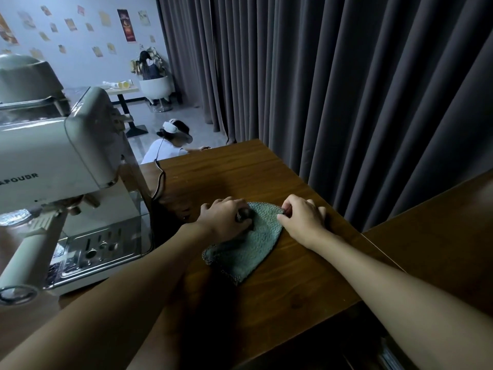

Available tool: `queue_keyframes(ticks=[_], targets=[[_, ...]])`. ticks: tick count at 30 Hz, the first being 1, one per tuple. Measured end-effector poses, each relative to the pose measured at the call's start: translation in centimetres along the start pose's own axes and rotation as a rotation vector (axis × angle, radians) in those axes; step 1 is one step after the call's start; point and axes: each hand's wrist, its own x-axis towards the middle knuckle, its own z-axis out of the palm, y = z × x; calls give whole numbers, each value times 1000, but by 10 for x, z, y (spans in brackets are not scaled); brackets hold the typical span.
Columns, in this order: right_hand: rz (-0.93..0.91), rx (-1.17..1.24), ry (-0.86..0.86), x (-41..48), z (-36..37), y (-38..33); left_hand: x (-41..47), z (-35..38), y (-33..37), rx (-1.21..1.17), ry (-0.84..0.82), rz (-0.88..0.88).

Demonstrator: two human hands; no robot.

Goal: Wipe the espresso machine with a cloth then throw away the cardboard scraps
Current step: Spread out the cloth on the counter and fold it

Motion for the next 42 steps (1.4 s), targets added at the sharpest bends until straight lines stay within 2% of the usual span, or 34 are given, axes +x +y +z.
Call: queue_keyframes(ticks=[5,9,13,17,21,26,31,35,39,42], targets=[[-4,215,42,3,-5,9,25,1,8,-100,64,-9],[-6,428,106,4,-12,19,43,1,25,-159,19,51],[-17,570,83,4,-20,34,54,-4,41,-149,-45,143],[-19,623,128,3,-26,46,61,-7,51,-168,-111,235],[0,648,115,3,-31,58,63,-6,57,-267,-79,213],[0,652,129,-2,-35,65,68,-6,64,-93,-115,190],[23,655,126,-4,-37,69,70,-9,68,-293,-102,228],[34,659,138,-5,-41,71,66,-10,78,-430,-97,173],[39,698,163,-8,-44,71,66,-15,80,-705,1,116],[27,717,172,-11,-48,69,63,-20,84,-715,-105,116]])
